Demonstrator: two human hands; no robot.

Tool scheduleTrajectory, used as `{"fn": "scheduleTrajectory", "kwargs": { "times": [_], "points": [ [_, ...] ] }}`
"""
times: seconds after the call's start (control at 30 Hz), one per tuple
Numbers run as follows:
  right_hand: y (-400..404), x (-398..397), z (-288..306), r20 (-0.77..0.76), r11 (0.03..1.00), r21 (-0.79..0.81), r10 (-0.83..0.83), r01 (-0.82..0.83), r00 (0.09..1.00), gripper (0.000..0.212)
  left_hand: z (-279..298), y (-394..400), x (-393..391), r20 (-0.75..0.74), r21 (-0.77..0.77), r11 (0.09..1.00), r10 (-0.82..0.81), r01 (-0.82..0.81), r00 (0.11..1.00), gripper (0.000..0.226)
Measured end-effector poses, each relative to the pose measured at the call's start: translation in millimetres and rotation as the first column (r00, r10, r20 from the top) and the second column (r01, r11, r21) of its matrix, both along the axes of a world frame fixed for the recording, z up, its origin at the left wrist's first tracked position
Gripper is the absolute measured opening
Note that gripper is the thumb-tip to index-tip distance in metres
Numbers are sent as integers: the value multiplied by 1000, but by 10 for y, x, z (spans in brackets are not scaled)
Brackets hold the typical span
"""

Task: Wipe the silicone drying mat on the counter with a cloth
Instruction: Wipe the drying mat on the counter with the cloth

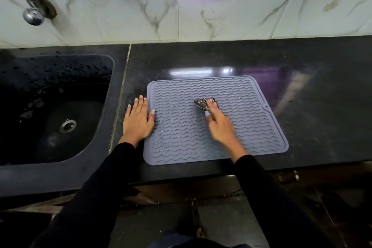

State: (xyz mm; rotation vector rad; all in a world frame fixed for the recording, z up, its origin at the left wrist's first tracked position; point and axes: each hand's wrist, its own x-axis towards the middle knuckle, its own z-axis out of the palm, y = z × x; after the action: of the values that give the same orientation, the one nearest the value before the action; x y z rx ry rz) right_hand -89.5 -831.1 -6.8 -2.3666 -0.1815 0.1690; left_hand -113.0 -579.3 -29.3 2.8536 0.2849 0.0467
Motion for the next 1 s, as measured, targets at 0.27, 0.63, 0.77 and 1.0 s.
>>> {"fn": "scheduleTrajectory", "kwargs": {
  "times": [0.27, 0.63, 0.77, 1.0],
  "points": [
    [319, 41, 288, -146, 922, 295, -214, 249, 966, 48, -34, 157, -62, 41, 45, 993, -115, 114, 992, 81],
    [546, -23, -121, 135, 897, -437, 131, -60, 982, 67, -81, 147, -38, 56, 72, 991, -120, 116, 991, 78],
    [516, -39, -35, 106, 934, -352, 112, -68, 988, 59, -87, 162, -39, 68, 59, 991, -121, 117, 990, 74],
    [347, 231, 300, -260, 777, 502, -282, 379, 923, 39, -24, 137, -89, 135, -50, 994, -89, 97, 987, 63]
  ]
}}
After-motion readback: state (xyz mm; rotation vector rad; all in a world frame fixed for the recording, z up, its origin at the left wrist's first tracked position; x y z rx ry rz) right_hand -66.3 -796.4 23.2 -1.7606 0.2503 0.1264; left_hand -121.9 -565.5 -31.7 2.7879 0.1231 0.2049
